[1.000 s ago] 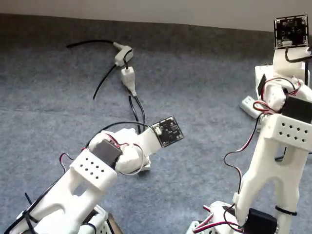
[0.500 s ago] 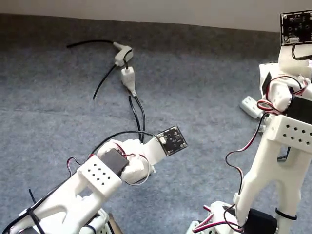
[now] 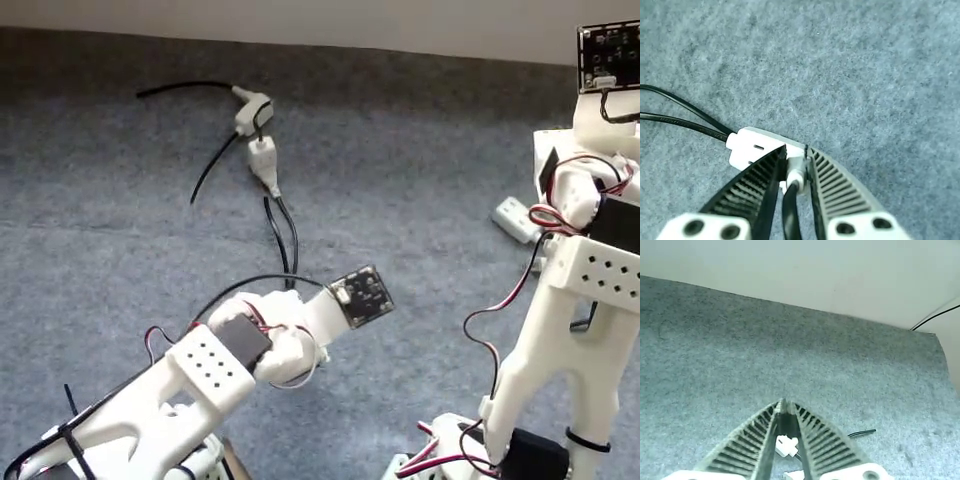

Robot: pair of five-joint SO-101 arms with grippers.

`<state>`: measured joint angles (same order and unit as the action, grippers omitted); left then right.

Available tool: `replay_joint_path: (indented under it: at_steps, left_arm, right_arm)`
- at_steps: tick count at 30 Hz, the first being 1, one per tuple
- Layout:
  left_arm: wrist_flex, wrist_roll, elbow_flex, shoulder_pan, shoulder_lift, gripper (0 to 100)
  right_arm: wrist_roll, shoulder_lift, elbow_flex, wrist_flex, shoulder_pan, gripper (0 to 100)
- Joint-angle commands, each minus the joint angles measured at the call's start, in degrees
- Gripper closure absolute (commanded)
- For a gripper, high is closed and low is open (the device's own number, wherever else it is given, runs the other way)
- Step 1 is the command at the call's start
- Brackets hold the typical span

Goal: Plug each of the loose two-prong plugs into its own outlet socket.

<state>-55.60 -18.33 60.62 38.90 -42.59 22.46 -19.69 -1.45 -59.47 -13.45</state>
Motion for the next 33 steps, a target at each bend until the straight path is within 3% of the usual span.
replay_joint_path:
  at_steps: [1,12,20,33]
  left_arm:
    - [2.5,0.4,1.8,1.6,-0.3,99]
    - [3.6,-2.1,2.2,1.5,-0.4,99]
    - [-2.1,-6.0,-3.5,-2.3,-0.4,99]
    - [-1.6,-6.1,-1.2,-2.6,0.0,99]
  right_arm:
    - [-0.6,-0.4,-2.9,-0.3,-0.1,99.1]
    - [-0.6,-0.4,-2.9,-0.3,-0.1,99.1]
    - [-0.7,-0.4,-3.0,-0.3,-0.1,99.1]
    - [-0.7,-0.5,-3.0,-0.3,-0.1,99.1]
